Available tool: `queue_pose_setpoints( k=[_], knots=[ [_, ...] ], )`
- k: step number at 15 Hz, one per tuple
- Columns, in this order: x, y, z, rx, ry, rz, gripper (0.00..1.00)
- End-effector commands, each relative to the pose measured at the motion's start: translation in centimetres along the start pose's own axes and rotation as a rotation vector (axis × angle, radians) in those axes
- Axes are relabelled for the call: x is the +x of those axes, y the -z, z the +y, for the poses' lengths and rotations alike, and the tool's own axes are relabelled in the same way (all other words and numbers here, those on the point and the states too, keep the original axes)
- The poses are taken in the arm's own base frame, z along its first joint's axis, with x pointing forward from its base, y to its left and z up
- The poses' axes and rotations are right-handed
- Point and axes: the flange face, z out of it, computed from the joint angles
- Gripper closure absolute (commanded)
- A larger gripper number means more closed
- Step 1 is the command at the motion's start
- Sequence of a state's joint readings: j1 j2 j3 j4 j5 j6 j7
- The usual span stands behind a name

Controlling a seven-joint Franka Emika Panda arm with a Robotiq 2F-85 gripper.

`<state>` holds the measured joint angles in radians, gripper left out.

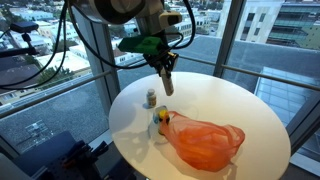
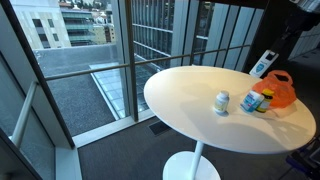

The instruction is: Pick up the longest white container from the table and put it in the orange plastic bag

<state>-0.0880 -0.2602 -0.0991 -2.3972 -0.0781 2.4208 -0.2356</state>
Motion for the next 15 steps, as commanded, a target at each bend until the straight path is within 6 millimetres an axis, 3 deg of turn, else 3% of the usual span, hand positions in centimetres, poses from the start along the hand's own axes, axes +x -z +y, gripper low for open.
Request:
queue_pose_setpoints(
  k=[1,6,15],
  knots=[
    [-0.6,2.2,2.1,-0.032,-0.072,0.012,0.89],
    [-2.2,2.4,5.7,-0.068,-0.177,0.0,0.89],
    [-4.5,-1.4,10.2,-0.061,-0.318,-0.111,0.89]
  ],
)
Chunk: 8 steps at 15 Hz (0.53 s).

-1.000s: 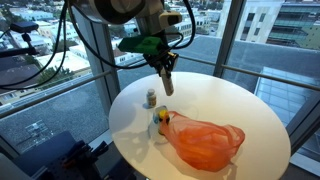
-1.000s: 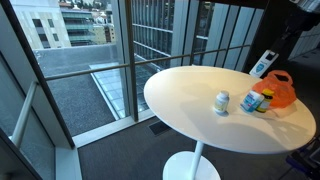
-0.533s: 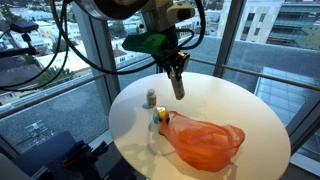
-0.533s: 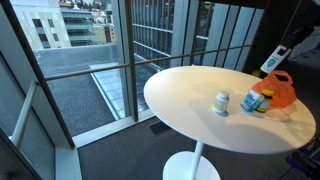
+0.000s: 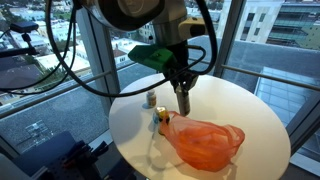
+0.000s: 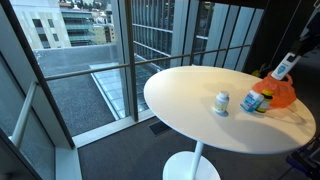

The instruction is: Pick up the longest white container from the table and put it in the orange plastic bag

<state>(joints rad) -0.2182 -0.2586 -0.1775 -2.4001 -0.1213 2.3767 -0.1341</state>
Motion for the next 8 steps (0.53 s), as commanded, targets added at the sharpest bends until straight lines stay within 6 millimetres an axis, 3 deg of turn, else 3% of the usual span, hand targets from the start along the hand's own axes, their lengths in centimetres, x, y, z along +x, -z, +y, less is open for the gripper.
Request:
queue_pose_setpoints(
  k=[1,8],
  knots=[
    [0.2,-1.3,1.3,-0.014,-0.055,-0.055,0.89],
    [-0.3,-5.4,1.9,-0.012,-0.107,-0.158,0.89]
  ],
)
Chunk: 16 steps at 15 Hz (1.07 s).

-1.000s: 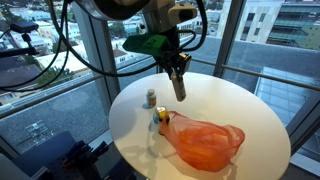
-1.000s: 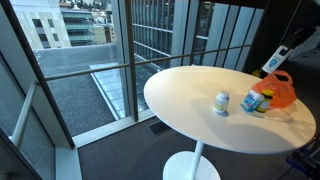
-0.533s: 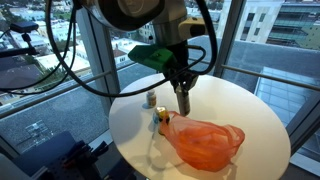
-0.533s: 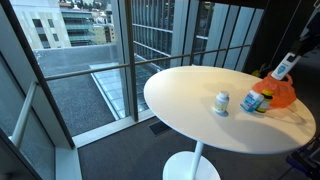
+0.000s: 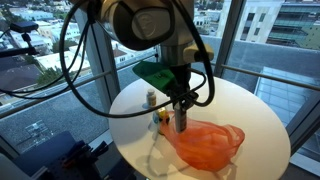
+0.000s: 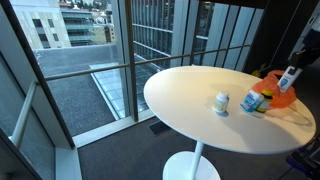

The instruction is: Pick up the longest white container from the table and put it in the orange plastic bag

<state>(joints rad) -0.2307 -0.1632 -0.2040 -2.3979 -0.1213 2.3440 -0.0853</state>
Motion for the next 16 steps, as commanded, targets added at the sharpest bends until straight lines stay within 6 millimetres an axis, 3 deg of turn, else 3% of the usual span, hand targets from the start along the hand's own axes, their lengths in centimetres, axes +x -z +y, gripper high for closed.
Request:
queue_pose_setpoints(
  k=[1,16],
  knots=[
    [0.9,-1.0,0.2,-0.015,-0.026,-0.036,0.89],
    [2.7,-5.3,-1.6,-0.016,0.033,-0.04,0.89]
  ],
)
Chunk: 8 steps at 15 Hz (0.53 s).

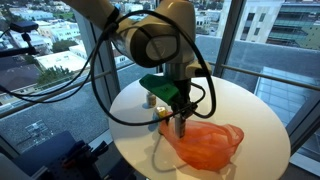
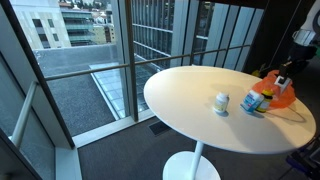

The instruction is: Pick up the longest white container from the table and put it in the orange plastic bag

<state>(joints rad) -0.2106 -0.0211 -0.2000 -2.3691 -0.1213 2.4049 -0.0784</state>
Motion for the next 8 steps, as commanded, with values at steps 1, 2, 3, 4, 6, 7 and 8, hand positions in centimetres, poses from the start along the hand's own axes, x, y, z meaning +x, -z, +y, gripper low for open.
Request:
queue_pose_setpoints(
  k=[1,2,3,4,6,7,8],
  knots=[
    [1.3,-0.5,-0.3,-0.003,0.01,0.01,0.89],
    [1.4,-0.8,-0.3,-0.002,0.013,0.009,0.89],
    [1.5,-1.1,-0.3,-0.001,0.016,0.006,0.89],
    [1.6,-1.4,-0.4,-0.001,0.016,0.003,0.89],
    [1.6,-1.9,-0.3,0.001,0.017,-0.003,0.89],
    [1.6,-2.1,-0.3,0.001,0.017,-0.005,0.89],
    [1.6,-2.3,-0.3,0.002,0.018,-0.008,0.89]
  ],
)
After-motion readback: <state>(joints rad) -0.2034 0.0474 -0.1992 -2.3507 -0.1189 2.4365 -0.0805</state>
